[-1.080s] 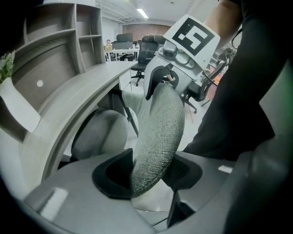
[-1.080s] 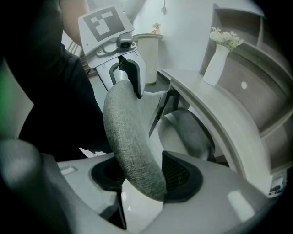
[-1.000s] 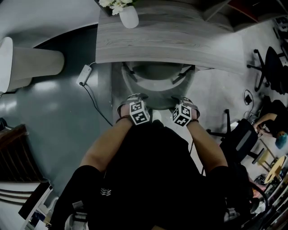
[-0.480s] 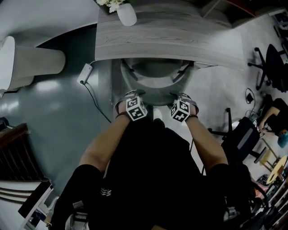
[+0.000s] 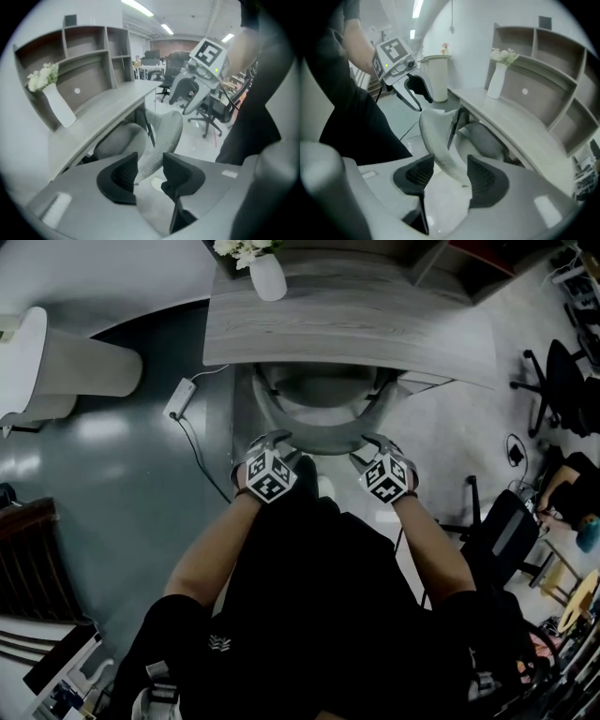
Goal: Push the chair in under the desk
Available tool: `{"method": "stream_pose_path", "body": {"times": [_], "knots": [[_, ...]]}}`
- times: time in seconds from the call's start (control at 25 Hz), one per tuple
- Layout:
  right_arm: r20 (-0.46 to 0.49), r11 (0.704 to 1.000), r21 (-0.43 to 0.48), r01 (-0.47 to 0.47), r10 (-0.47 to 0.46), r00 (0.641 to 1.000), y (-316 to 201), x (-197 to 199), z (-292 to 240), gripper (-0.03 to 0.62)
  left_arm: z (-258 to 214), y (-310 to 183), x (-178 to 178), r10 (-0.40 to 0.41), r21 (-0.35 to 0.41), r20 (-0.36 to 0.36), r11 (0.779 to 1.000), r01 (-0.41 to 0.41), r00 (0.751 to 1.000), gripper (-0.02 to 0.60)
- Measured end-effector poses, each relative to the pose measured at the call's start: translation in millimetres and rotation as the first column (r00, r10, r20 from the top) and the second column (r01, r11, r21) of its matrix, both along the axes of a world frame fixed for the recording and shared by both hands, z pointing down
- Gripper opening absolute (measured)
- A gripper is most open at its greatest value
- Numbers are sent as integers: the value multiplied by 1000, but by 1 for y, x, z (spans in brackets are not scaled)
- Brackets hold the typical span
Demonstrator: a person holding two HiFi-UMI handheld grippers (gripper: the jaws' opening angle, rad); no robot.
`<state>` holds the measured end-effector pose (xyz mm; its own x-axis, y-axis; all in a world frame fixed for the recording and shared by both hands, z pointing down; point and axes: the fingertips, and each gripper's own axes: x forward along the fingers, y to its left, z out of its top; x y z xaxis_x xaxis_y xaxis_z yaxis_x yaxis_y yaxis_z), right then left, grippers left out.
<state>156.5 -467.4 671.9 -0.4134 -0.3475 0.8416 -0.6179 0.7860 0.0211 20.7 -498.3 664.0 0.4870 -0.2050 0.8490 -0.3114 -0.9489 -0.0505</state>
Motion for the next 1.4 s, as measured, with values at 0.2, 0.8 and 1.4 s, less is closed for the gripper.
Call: {"method": "stream_pose_path", "body": {"times": [0.2,0.8,1.4], "knots": [[191,977,58,-206,191,963,-18,11,-46,213,-48,-16,2,-80,84,-128,992,92,989,139],[556,771,200,-604,419,718,-66,59,-160,55,-176,-74,-5,-169,236,-512,915,327,842,6],[560,723,248,-645,437,704,-78,67,-174,2,-190,-102,-23,-229,219,-594,877,429,771,5]]}}
